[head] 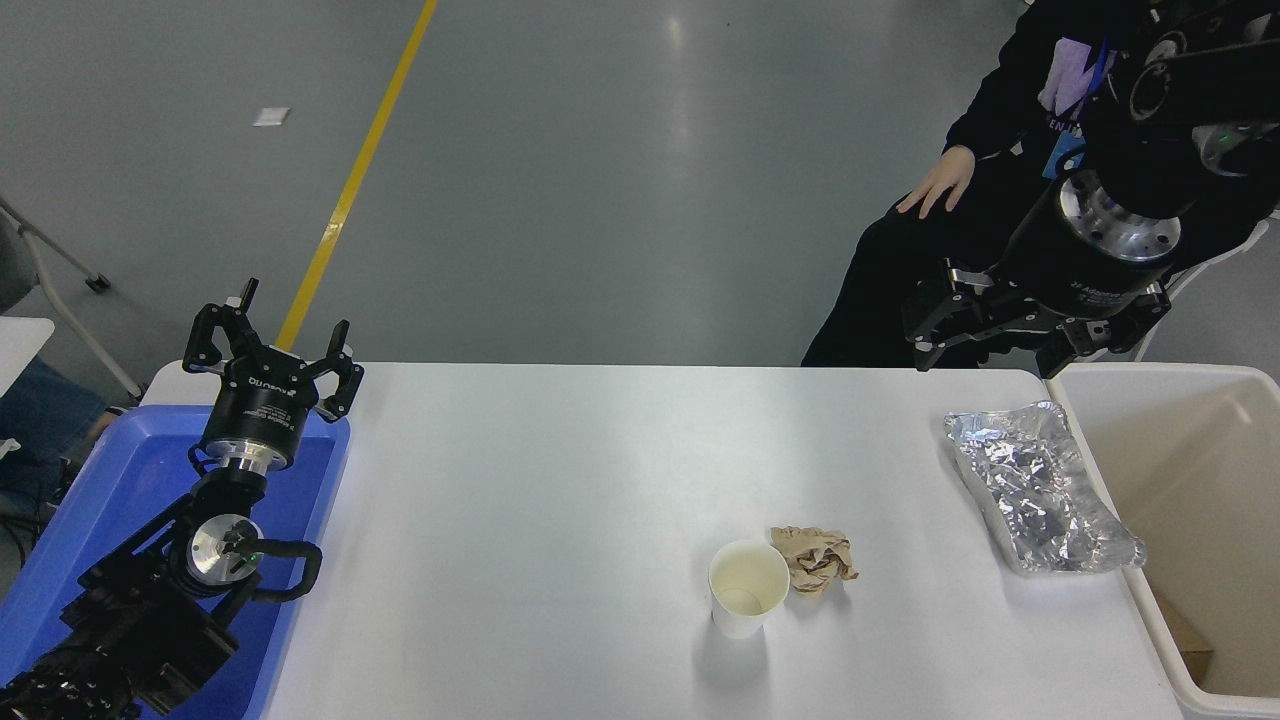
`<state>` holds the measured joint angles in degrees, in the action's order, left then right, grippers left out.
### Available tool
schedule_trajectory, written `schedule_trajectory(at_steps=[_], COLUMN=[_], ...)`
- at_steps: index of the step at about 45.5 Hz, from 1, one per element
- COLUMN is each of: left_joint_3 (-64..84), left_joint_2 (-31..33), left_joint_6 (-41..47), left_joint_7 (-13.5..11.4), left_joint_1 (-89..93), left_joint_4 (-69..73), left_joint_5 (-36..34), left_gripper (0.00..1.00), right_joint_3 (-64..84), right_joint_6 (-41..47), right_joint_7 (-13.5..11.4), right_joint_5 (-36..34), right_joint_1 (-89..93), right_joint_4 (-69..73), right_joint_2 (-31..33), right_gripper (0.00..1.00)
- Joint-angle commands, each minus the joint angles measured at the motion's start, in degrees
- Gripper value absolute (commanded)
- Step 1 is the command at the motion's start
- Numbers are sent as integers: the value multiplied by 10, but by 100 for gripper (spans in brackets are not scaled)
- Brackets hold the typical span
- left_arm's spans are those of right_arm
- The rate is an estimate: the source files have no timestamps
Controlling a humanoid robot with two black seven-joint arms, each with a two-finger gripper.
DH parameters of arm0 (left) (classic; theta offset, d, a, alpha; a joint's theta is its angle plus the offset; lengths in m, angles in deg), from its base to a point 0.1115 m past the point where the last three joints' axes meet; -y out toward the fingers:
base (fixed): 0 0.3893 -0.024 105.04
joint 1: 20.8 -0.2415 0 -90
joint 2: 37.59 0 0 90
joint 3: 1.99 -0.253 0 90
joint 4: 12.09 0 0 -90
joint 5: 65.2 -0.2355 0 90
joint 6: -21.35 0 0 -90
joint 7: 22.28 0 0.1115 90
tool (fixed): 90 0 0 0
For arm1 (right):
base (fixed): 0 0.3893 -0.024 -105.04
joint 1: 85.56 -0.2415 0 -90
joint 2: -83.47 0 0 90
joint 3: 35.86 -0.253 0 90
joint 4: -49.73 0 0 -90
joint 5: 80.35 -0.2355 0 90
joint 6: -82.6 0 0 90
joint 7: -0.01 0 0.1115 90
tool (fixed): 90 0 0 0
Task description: Pick up paper cup place in dustbin
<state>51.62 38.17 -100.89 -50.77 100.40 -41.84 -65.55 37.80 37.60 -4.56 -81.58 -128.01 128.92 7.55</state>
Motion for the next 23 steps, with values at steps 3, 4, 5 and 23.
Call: schedule_trajectory(at_steps=[3,4,5,23], left_joint_3=[-1,0,0,0], left_joint_2=[0,0,0,0], left_joint_6=[0,0,0,0], left_joint_7=[1,1,0,0], left_joint_1=[0,0,0,0], left_joint_4=[0,0,0,0], left_joint_5=[-3,-3,-2,-1], left_gripper=[98,98,98,98], right_joint_3=[0,0,0,-1], right_joint_6=[0,0,0,0], right_joint_7=[0,0,0,0], right_joint_5=[0,0,0,0], right_joint_1=[0,0,0,-2], right_joint_4=[0,0,0,0], right_joint_2=[0,0,0,0], right_gripper=[100,100,100,100])
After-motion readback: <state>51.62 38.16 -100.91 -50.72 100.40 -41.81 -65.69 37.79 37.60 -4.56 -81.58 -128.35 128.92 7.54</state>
